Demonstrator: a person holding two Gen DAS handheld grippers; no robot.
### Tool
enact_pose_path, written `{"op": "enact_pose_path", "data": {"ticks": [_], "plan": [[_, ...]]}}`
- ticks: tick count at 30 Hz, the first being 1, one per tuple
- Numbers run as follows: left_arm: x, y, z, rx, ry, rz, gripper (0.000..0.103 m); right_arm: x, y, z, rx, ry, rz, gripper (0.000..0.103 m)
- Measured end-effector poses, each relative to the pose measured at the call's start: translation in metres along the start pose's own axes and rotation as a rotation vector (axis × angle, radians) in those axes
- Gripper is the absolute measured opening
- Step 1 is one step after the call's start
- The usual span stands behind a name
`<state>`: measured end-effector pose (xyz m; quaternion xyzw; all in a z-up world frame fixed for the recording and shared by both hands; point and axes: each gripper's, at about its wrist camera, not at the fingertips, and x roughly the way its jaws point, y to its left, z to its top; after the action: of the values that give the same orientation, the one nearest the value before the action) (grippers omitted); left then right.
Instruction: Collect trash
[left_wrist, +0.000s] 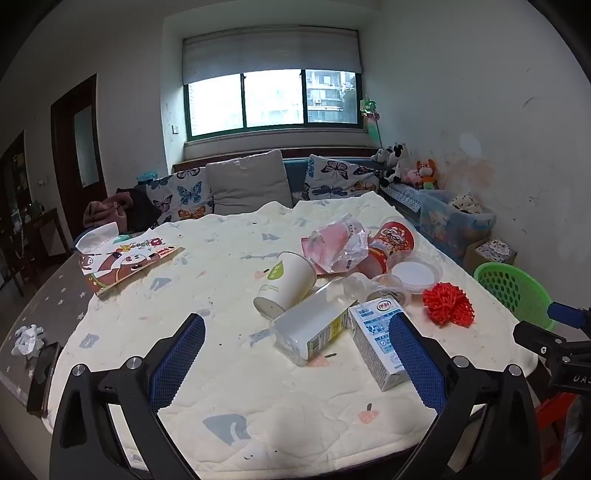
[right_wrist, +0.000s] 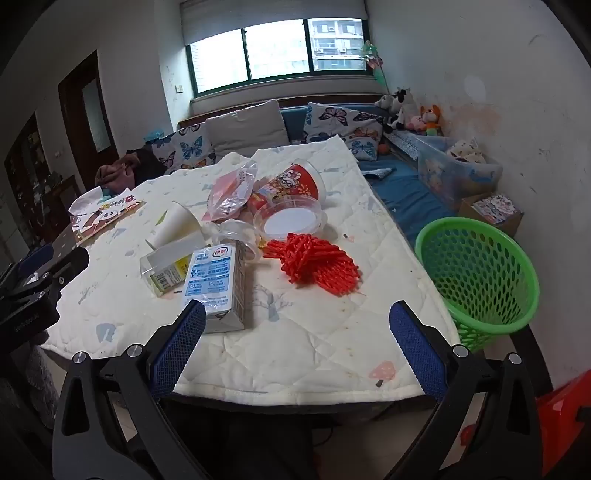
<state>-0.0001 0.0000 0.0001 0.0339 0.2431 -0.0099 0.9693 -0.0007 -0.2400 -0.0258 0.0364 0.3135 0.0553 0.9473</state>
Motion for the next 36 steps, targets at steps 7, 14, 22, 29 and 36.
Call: {"op": "enact_pose_path", "data": {"ticks": [7,14,22,29,36], "plan": [[0.0021,-0.0007,-0.0042,-0.023,0.008,-0.019,0.097,-0.0025,-0.0011,-0.0019,0.003,-0.003,-0.003,0.099],[-0.0003,0.0006,-0.0056,-0.023,0.012,-0.035,0.097,-0.0004,-0.0049,0.0021,0.005,-0.008,-0.008,0.099],[0.0042,-0.0007,-0.0026,-0.027,0.024,-0.04,0.097,-0.0004,0.0002,0.0003,-0.005,-0.008,-0.003,0.099],[0.0063,0.001,-0.003,-0.036,0.034,-0.049,0.097,0.0002,0.0003,0.0002,-0.003,-0.006,-0.002,0.099],[0.0077,0.0013,-0.0043,-0.039,0.037,-0.05,0.097,0.0014,0.0039,-0.0006,-0.015,-0.005,0.001,0.099]]}}
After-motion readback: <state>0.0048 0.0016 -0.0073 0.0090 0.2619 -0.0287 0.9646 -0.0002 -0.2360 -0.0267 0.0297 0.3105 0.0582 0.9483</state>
